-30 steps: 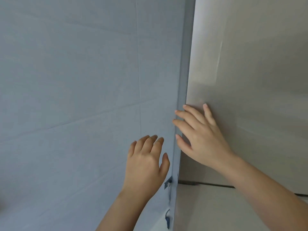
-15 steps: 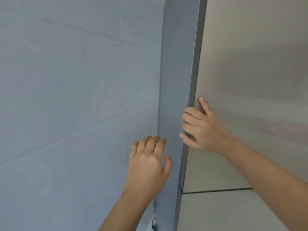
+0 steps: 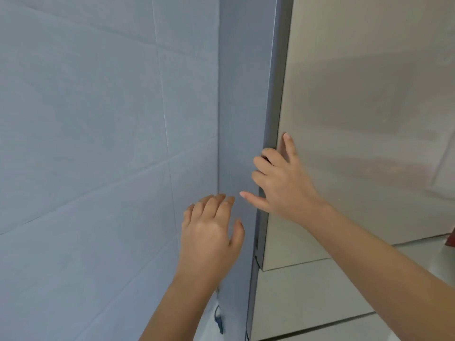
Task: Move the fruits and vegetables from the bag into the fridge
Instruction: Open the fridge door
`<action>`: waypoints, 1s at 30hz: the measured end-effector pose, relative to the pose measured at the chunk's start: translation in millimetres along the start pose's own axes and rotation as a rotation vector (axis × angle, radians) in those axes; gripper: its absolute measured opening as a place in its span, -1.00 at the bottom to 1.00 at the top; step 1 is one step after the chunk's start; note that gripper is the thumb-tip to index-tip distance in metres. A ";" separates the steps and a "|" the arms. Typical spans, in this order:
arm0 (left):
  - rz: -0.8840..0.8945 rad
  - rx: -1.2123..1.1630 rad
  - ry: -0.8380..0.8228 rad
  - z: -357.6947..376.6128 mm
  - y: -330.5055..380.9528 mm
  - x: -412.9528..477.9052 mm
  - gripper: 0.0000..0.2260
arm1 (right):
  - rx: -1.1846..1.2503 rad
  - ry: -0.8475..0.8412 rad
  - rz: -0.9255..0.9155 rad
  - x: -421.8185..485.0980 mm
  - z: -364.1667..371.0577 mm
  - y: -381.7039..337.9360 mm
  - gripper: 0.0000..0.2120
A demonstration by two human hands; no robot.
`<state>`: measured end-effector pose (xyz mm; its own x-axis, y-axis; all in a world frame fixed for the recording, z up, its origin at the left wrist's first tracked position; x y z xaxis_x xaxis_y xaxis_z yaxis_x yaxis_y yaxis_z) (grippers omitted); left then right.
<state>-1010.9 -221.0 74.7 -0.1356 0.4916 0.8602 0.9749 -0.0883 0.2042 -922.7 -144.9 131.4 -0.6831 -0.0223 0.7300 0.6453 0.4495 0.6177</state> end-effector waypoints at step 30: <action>0.291 -0.547 -0.133 -12.1 232.2 -63.0 -0.62 | -0.276 -0.020 0.176 -181.9 -264.4 54.8 -0.86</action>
<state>-778.1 -282.9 73.6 0.1787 0.4812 0.8582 0.7326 -0.6473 0.2104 -672.7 -352.3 109.8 -0.5573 0.0533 0.8286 0.8208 0.1856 0.5402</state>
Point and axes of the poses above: each hand's wrist, its own x-axis towards the middle knuckle, its own z-axis out of the palm, y = z × x, the point moved 7 cm from there along x, towards the middle knuckle, and after that the axes turned 9 degrees about y, right-handed, at the moved point
